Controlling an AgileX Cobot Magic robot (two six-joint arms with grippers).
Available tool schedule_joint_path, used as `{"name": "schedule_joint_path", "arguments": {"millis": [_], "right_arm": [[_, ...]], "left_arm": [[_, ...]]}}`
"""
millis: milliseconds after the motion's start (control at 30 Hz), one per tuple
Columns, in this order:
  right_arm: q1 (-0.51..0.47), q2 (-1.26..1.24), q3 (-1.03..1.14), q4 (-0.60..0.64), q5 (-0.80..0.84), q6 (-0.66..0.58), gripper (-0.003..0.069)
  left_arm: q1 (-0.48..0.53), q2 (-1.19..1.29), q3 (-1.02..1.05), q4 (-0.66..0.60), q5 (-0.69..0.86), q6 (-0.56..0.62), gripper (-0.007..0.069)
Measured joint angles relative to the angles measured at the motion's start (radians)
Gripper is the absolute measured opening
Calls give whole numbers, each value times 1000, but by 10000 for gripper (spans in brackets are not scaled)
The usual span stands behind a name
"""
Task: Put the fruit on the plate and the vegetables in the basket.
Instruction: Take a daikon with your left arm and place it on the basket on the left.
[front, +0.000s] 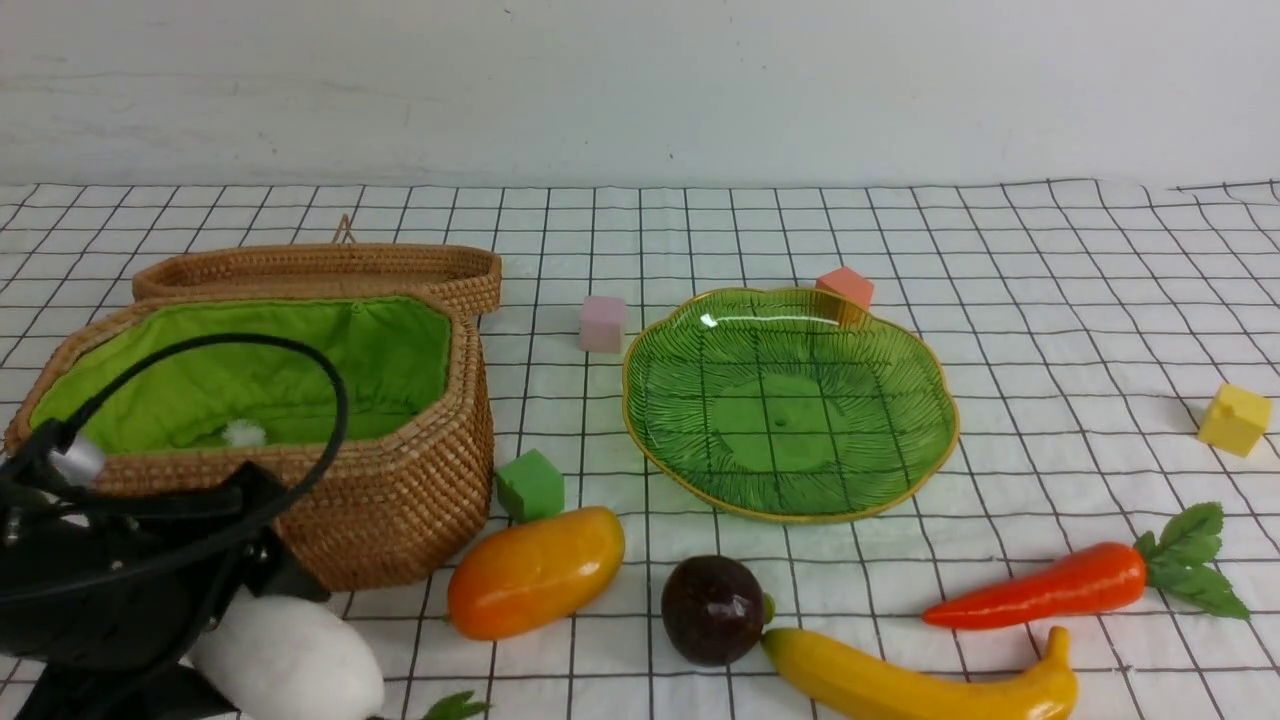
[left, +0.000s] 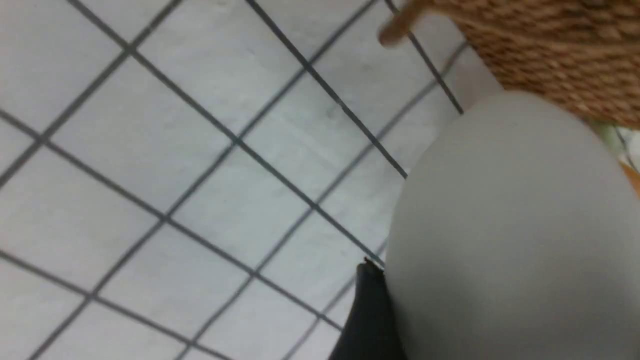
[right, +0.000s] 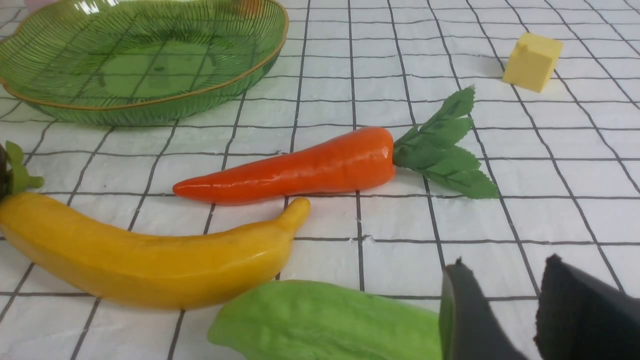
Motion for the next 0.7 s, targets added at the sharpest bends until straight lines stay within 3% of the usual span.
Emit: {"name": "schedule_joint_path", "arguments": {"millis": [167, 333, 467, 700], "right_arm": [[0, 0, 0, 0, 0, 0, 243], [0, 0, 0, 0, 0, 0, 243], [0, 0, 0, 0, 0, 0, 243], [0, 0, 0, 0, 0, 0, 243]], "left_arm": [[0, -181, -14, -36, -8, -49, 540], [12, -214, -94, 30, -190, -180, 540], [71, -44, -228, 104, -241, -214, 540], [123, 208, -392, 77, -193, -217, 540]]}}
